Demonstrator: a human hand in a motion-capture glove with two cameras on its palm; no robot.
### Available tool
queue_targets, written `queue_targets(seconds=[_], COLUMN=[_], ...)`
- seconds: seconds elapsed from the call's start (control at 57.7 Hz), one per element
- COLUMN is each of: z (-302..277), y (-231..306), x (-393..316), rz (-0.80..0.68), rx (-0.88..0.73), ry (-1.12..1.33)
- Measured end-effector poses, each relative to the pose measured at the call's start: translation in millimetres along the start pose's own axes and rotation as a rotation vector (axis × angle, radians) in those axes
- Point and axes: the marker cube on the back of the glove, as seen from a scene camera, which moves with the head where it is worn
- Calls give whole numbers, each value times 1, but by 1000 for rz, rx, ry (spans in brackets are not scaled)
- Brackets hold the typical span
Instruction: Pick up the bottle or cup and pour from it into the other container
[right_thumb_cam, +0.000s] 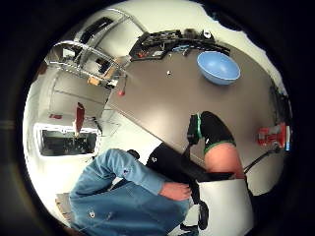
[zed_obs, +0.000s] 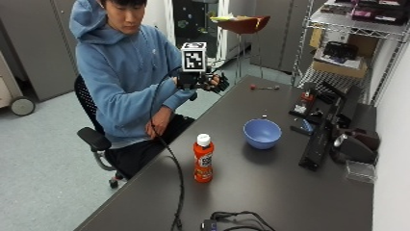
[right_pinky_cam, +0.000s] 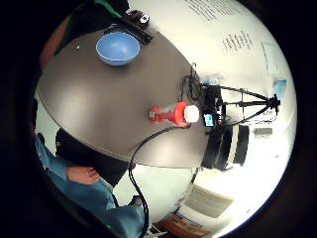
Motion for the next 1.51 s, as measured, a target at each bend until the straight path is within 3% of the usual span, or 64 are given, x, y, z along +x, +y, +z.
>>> queue_targets(seconds=[0.139,0.242,0.346,0.623,1.039,1.507], z=[-3,0,-1,-4,5,60], y=[8,18,27,57,108,128], x=[17,39,45,95,184,240], rz=[43,-24,120,218,386,421], rx=[7,17,31,57,282,638], ry=[0,133,14,-30,-125,-540])
